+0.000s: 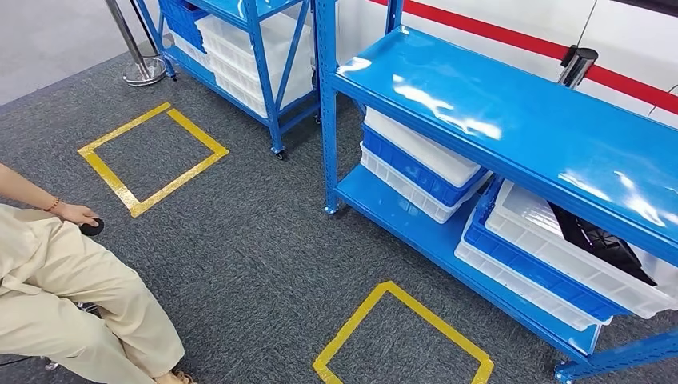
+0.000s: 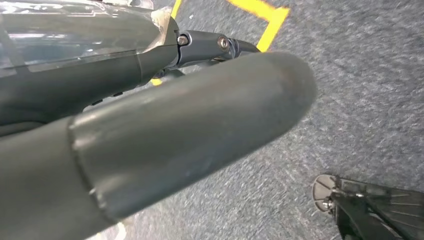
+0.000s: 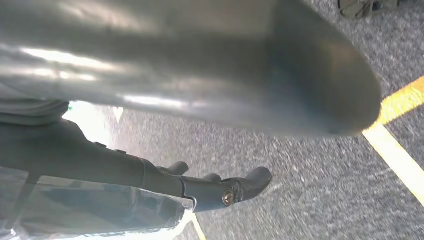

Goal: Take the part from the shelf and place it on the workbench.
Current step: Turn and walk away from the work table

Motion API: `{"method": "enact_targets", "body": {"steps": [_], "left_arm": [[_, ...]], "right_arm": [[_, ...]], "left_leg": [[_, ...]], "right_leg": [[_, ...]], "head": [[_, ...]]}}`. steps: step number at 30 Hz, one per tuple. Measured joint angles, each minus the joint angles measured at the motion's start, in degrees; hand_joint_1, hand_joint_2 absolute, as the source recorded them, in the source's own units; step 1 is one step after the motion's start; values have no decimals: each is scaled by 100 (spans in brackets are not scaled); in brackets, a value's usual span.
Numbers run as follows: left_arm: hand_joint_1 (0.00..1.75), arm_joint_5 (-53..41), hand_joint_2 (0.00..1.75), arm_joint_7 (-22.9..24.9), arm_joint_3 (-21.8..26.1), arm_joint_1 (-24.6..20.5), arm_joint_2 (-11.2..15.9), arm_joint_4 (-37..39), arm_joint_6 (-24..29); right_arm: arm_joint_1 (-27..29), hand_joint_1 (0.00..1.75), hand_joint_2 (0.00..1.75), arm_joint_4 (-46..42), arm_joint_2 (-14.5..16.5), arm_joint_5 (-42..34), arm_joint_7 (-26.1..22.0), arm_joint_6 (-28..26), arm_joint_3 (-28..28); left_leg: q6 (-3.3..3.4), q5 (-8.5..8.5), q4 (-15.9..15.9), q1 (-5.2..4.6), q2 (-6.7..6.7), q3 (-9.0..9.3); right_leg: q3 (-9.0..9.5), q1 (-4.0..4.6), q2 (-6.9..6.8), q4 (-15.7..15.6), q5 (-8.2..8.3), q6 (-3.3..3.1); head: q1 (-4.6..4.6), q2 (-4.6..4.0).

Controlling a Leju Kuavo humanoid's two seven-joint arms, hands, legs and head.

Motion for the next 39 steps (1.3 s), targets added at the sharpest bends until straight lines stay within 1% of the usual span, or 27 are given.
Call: {"method": "enact_targets", "body": {"steps": [1, 3, 5, 6, 8, 9, 11, 12, 13, 14, 15, 16, 17, 19, 21, 22, 23, 24, 25, 26, 28, 30, 32, 33, 35, 37, 39], "left_arm": [[0, 1, 0, -4, 1, -3, -3, 0, 0], [0, 3, 0, -4, 2, -10, -11, 0, 0], [0, 4, 0, -7, 2, -4, -16, 0, 1], [0, 4, 0, -9, 2, 3, -16, 0, 1], [0, 4, 0, -15, 2, 7, -16, 0, 1], [0, 4, 0, -18, 1, 6, -19, 0, 0], [0, 4, 0, -23, 1, 4, -26, 0, -2], [0, 2, 0, -26, 1, 4, -25, -1, -3], [0, -1, 0, -29, 1, 4, -23, -2, -4], [0, -5, 0, -31, 1, 1, -20, -2, -5], [0, -11, 0, -33, 0, -8, -17, -3, -6], [0, -15, 0, -33, 0, -21, -17, -2, -7], [0, -18, 0, -34, 0, -34, -19, -2, -7], [0, -20, 0, -34, 0, -49, -21, -2, -8], [0, -20, 0, -34, 0, -38, -22, -2, -12], [0, -20, 0, -34, 0, -29, -22, -2, -14], [0, -20, 0, -34, 0, -18, -22, -2, -15], [0, -20, 0, -34, 0, -10, -21, -2, -15], [0, -20, 0, -34, 0, -4, -21, -2, -15], [0, -20, 0, -34, 0, -1, -20, -2, -15], [0, -21, 0, -35, -1, 1, -5, -2, -16], [0, -26, 0, -37, -1, -5, 9, -1, -17], [0, -36, 0, -39, -1, -16, 5, 0, -20], [0, -40, 0, -39, 0, -21, 1, 0, -24], [0, -48, 0, -39, 0, -14, -5, 0, -32], [0, -48, 0, -37, 0, 4, -4, 0, -34], [0, -47, 0, -35, 0, 9, -4, 0, -35]], "right_arm": [[5, 0, 0, 1, -1, -3, -5, 1, -5], [16, 0, 0, 1, -9, -11, -15, 2, -28], [9, 0, 0, 0, -19, -15, -28, 2, -56], [4, 0, 0, 0, -22, -16, -37, 2, -67], [7, 0, 0, 0, -25, -23, -50, 2, -83], [15, 0, 0, 1, -30, -32, -54, 2, -89], [24, 0, 0, 1, -39, -57, -55, 2, -106], [19, 0, 0, 0, -39, -70, -56, 2, -116], [8, 0, 0, -1, -39, -86, -56, 2, -126], [0, 0, 0, -2, -37, -102, -56, 2, -132], [0, 0, 0, -2, -36, -120, -56, 2, -138], [8, 0, 0, -2, -39, -137, -56, 2, -146], [16, 0, 0, -2, -40, -148, -56, 2, -155], [20, 0, 0, -2, -42, -163, -56, 2, -179], [17, 0, 0, -2, -37, -168, -56, 2, -202], [18, 0, 0, -2, -33, -169, -56, 2, -212], [20, 0, 0, -2, -30, -169, -56, 2, -220], [23, 0, 0, -2, -28, -169, -56, 2, -226], [26, 0, 0, -2, -27, -169, -56, 2, -229], [27, 0, 0, -2, -26, -170, -56, 2, -231], [19, 0, 0, -2, -8, -175, -58, 2, -233], [15, 0, 0, -2, 7, -184, -64, -1, -238], [26, 0, 0, -2, 8, -211, -73, -20, -246], [29, 0, 0, -2, 6, -234, -83, -42, -259], [18, 0, 0, -2, -4, -284, -119, -85, -299], [12, 0, 0, -2, -17, -318, -155, -102, -347], [28, 0, 0, -2, -28, -337, -169, -101, -385]], "left_leg": [[20, 17, -24, -19, 72, 10], [94, 81, -119, -24, 209, 44], [148, 129, -195, -18, 374, 62], [159, 130, -199, -27, 463, 56], [159, 127, -197, -28, 646, 41], [154, 124, -194, -23, 729, 36], [119, 109, -183, -6, 875, 49], [82, 87, -166, -18, 938, 56], [38, 64, -151, -30, 995, 70], [-4, 45, -140, -44, 1044, 84], [-42, 30, -139, -52, 1093, 105], [-74, 25, -149, -37, 1142, 136], [-109, 11, -149, -13, 1158, 157], [-176, -183, 68, 33, 938, 96], [-202, -590, 754, 51, 590, -205], [-198, -756, 1142, 50, 510, -391], [-187, -838, 1437, 48, 467, -542], [-164, -790, 1513, 46, 449, -597], [-131, -629, 1353, 41, 426, -540], [-88, -401, 1008, 35, 363, -394], [10, -62, 256, 21, 78, -66], [59, 9, -54, -14, -64, 69], [83, 41, -119, -43, 69, 92], [101, 77, -183, -40, 137, 113], [140, 154, -317, -21, 309, 157], [161, 175, -355, -32, 501, 165], [158, 171, -352, -42, 676, 158]], "right_leg": [[-33, -14, 50, -15, 16, 34], [-124, -2, -137, 74, -25, 62], [-393, 12, -474, 563, -272, 22], [-595, 3, -557, 944, -440, 5], [-877, -28, -597, 1530, -627, 44], [-860, -47, -614, 1539, -599, 99], [-463, -96, -750, 899, -353, 237], [-222, -107, -896, 488, -239, 275], [-33, -110, -1001, 173, -154, 273], [56, -102, -1066, 13, -122, 242], [70, -82, -1072, -40, -116, 191], [59, -72, -1000, -41, -108, 141], [61, -85, -941, -47, -102, 98], [84, -113, -820, -61, -71, 13], [84, -105, -694, -63, -45, -45], [76, -86, -622, -62, -40, -58], [72, -65, -541, -61, -37, -66], [75, -48, -458, -60, -34, -70], [84, -33, -374, -59, -33, -70], [95, -24, -294, -59, -33, -69], [102, -5, -155, -55, -27, -57], [66, -12, -48, -54, -8, -19], [3, -18, 56, -91, 30, 53], [-22, -15, 27, -84, 31, 79], [-192, 12, -244, 234, -154, 69], [-553, 2, -532, 965, -504, 35], [-760, -24, -600, 1417, -651, 85]], "head": [[1, 0], [9, 1], [22, 1], [24, 0], [25, 0], [27, 0], [29, 0], [36, 0], [30, 0], [16, 1], [5, 1], [-13, 0], [-20, 1], [-29, 0], [-39, 1], [-40, 1], [-39, 1], [-38, 1], [-38, 0], [-38, 0], [-33, 0], [-37, 0], [-48, 0], [-45, 1], [-18, 1], [9, 0], [11, 0]]}}
